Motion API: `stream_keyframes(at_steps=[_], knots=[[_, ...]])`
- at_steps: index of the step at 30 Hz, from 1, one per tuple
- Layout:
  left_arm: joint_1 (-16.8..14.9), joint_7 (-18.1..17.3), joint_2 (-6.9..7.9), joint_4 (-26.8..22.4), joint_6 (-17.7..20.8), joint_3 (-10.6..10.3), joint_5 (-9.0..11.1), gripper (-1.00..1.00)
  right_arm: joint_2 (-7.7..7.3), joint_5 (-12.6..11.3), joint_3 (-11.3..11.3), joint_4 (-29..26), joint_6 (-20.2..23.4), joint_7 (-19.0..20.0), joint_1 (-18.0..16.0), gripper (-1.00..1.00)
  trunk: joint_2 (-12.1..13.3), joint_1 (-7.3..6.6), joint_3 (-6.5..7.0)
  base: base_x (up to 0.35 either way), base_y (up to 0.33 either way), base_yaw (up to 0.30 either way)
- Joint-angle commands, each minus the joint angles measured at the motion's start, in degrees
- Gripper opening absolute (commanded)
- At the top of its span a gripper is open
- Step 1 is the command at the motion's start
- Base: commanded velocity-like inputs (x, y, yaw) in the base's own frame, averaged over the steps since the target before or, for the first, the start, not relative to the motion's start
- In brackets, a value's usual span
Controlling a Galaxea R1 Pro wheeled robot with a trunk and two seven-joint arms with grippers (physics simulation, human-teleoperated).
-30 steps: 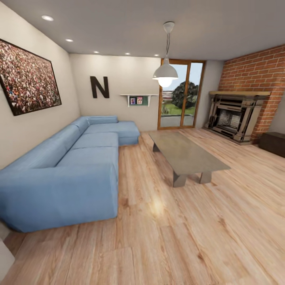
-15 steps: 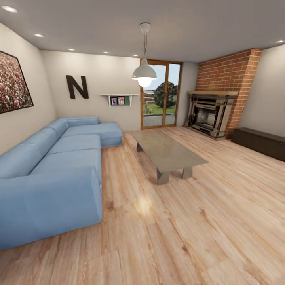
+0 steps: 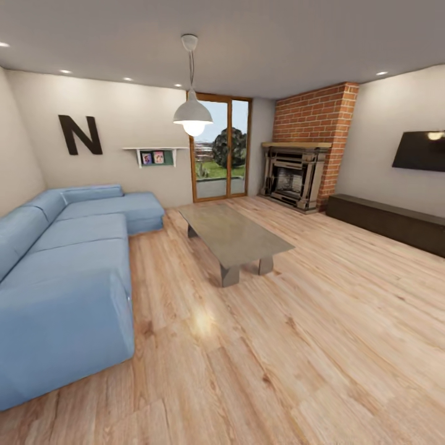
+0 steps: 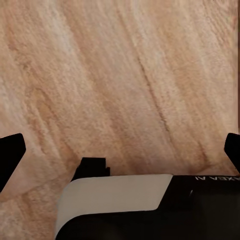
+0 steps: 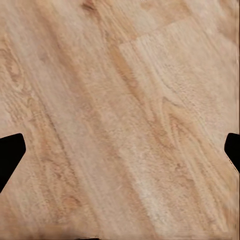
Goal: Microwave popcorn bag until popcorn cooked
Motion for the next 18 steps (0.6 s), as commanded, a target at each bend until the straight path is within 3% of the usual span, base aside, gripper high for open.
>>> stream_keyframes(at_steps=[1, 4, 18], knots=[[-0.03, 0.05, -0.01, 0.07, -0.19, 0.56, 0.03, 1.00, -0.20, -0.04, -0.08, 0.05, -0.33, 0.00, -0.05, 1.00, -0.03, 0.00, -0.06, 0.000, 0.000, -0.300], [-0.03, 0.05, 0.00, 0.11, -0.19, 1.13, -0.01, 1.00, -1.25, -0.04, -0.14, 0.02, -0.50, 0.00, -0.05, 1.00, -0.03, 0.00, -0.06, 0.045, -0.040, -0.300], [-0.11, 0.07, 0.00, 0.13, -0.19, 1.28, -0.05, 1.00, -1.05, 0.04, 0.07, 0.02, -0.63, 0.00, -0.05, 1.00, -0.03, 0.00, -0.06, 0.227, -0.214, -0.300]])
